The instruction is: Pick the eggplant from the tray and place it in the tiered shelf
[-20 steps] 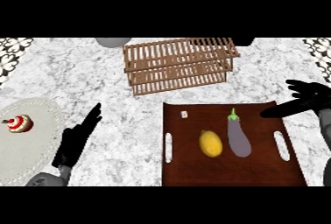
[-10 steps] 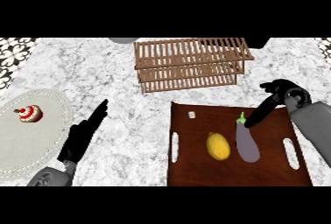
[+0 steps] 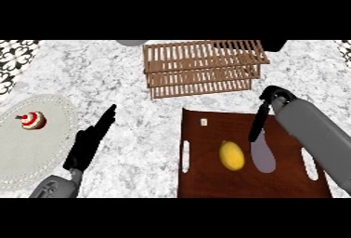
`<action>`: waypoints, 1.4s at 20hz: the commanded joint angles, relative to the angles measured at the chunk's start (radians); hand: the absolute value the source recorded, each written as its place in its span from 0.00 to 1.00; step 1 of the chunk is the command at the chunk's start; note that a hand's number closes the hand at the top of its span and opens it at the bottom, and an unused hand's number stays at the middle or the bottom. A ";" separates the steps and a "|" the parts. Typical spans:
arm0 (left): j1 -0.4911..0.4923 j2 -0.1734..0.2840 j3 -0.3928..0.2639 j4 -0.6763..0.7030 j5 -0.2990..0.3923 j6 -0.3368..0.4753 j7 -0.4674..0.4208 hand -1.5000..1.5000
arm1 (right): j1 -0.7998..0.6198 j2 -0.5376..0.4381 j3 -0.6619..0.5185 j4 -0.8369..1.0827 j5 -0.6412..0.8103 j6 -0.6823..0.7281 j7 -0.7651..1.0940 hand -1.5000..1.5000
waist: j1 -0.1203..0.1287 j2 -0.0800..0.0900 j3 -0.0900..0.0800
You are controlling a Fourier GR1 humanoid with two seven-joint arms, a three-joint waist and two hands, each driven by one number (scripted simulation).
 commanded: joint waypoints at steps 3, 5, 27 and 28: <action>0.003 -0.022 0.000 0.017 -0.006 0.007 -0.007 0.50 | -0.129 0.158 0.040 0.224 -0.051 0.124 0.242 0.00 | -0.011 0.000 0.002; 0.050 0.005 0.011 0.012 -0.008 -0.001 -0.040 0.50 | -0.122 0.164 0.053 0.263 -0.066 0.150 0.243 0.00 | -0.027 -0.008 0.002; 0.069 -0.003 0.056 -0.008 -0.014 0.001 -0.020 0.50 | -0.258 0.372 0.189 0.622 -0.020 0.241 0.170 0.00 | -0.076 -0.017 0.003; 0.067 -0.005 0.049 -0.048 -0.009 0.004 0.026 0.50 | -0.281 0.334 0.181 0.629 -0.026 0.281 0.164 0.00 | -0.078 -0.020 0.003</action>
